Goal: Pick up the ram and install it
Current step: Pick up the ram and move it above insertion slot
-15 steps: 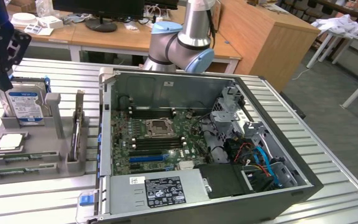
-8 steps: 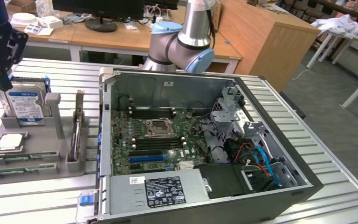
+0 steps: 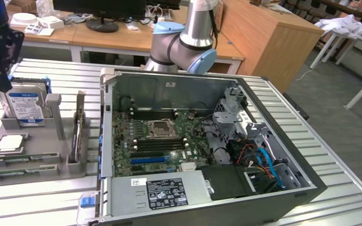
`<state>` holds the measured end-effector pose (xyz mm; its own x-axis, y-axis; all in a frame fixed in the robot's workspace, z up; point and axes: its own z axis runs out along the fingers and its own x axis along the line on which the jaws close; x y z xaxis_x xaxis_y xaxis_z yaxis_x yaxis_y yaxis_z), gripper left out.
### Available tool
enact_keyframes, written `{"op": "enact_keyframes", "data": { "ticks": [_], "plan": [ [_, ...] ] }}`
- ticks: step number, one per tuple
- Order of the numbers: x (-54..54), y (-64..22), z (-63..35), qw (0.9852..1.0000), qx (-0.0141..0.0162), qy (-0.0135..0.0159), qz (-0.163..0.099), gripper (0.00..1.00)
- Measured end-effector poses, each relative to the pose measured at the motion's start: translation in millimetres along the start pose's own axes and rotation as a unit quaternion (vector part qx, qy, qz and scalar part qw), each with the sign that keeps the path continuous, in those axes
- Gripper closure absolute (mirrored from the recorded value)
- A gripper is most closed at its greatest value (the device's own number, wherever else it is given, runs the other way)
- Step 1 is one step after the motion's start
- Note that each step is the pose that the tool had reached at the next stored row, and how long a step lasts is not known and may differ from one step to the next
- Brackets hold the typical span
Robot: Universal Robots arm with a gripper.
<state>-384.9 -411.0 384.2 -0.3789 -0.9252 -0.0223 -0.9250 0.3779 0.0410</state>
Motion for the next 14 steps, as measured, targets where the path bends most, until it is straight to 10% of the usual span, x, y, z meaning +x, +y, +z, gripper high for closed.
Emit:
{"op": "enact_keyframes", "data": {
  "ticks": [7, 14],
  "plan": [
    [0.0, 0.0, 0.4, 0.998, -0.0014, 0.0026, -0.063, 0.89],
    [0.0, 0.0, 0.9, 0.9918, -0.0028, 0.0052, -0.127, 0.89]
  ]
}}
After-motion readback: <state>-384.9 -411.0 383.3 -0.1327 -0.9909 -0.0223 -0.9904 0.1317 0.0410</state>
